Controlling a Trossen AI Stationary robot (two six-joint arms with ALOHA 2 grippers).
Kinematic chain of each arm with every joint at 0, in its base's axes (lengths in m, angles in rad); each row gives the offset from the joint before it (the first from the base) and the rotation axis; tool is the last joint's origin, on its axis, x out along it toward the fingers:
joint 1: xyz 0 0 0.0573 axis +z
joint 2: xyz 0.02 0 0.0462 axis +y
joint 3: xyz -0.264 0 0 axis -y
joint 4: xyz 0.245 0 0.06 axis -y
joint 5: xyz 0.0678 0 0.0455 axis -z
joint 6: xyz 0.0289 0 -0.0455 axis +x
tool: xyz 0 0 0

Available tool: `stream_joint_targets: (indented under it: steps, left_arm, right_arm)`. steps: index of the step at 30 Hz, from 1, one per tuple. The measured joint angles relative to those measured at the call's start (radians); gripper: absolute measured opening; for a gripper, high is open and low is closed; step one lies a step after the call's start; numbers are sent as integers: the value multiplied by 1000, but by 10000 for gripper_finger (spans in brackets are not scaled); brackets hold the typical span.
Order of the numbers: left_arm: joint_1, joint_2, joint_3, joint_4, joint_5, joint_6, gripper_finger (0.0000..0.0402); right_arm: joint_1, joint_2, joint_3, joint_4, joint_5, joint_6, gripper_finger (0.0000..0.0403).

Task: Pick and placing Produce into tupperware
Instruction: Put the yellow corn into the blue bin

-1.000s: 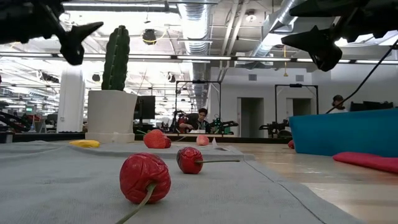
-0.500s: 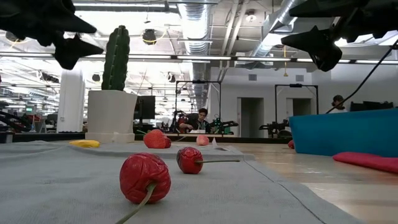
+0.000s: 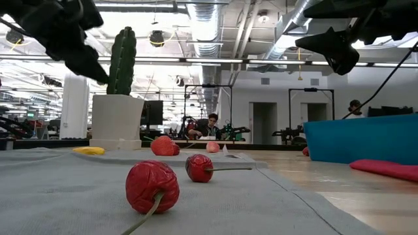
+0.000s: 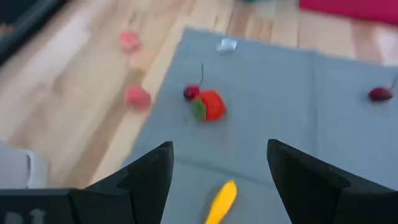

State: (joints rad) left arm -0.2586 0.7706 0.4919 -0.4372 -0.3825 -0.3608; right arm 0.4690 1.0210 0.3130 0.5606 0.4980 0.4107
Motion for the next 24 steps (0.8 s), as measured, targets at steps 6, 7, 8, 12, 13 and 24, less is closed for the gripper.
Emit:
stream_joint_targets:
  steps: [6,7,8,12,13,24]
  left_arm:
    - [0,215,109,-168,4,-13,249]
    - [0,248,127,-196,4,-6,249]
    - [0,281,141,-218,6,-4,249]
    - [1,392,176,-257,20,6,249]
    - [1,413,184,-255,23,9,249]
    - [11,601,200,-216,78,22,249]
  right_arm:
    - [0,0,0,0,0,0,276]
    - [0,0,0,0,0,0,276]
    - [0,0,0,0,0,0,276]
    - [0,0,0,0,0,0,276]
    - [0,0,0,0,0,0,276]
    - [2,0,0,0,-1,1,276]
